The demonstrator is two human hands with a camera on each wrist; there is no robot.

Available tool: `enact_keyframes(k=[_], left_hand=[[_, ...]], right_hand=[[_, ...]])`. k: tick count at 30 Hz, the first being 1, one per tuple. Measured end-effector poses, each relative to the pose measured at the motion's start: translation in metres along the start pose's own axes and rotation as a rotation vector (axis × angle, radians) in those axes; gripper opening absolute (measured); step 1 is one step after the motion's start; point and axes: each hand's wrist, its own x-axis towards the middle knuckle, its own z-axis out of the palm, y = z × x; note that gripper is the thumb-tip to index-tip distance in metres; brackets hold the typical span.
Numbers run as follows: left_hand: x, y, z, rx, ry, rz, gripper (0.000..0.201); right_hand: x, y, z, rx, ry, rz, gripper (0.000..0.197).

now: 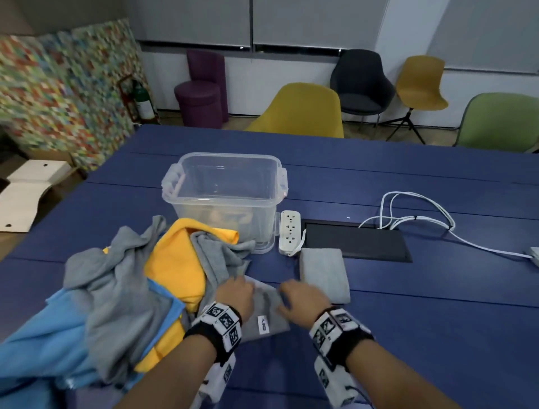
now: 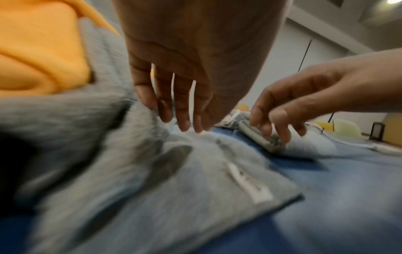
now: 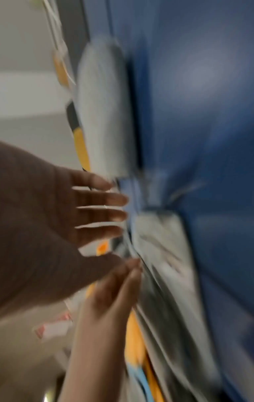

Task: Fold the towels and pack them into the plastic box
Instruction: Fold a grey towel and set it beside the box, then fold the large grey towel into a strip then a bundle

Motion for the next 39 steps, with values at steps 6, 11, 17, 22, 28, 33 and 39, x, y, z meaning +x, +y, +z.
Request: enact_keyframes(k=[6,11,17,22,28,33,39], left_hand=[[-0.040,-0.018,0.039,0.002,-0.083,0.116,0.075],[-0.057,-0.013,0.029,0.117,0.107,0.114,0.035],[-0.074,-0.009,-0.020,0.072,0.319,0.101,0.030],[-0.094,0.002,-0.061,-0.081,0.546,0.132,0.069],[-0.119,0.005,-0.112,0.032,0.527,0.222,0.038],[-0.137,-0.001,-0.146,0.020,0.606,0.182,0.026],[-0.151,-0.001,-0.173,0.040,0.791,0.120,0.026]], right_hand=[[-0.009,-0.046,0.025,-0.035,-0.225,0.042,0.029],[-0.013,-0.041,-0.002,-0.064,-0.118,0.026,0.026],[-0.045,-0.041,-0.073,0.276,0.101,0.066,0.032],[-0.073,-0.053,-0.126,0.135,0.315,-0.054,0.021],[-0.100,-0.041,-0.170,-0.033,0.341,-0.059,0.022],[-0.134,-0.018,-0.203,0.054,0.538,0.082,0.020],[-0.177,-0.009,-0.231,-0.005,0.700,0.013,0.041]])
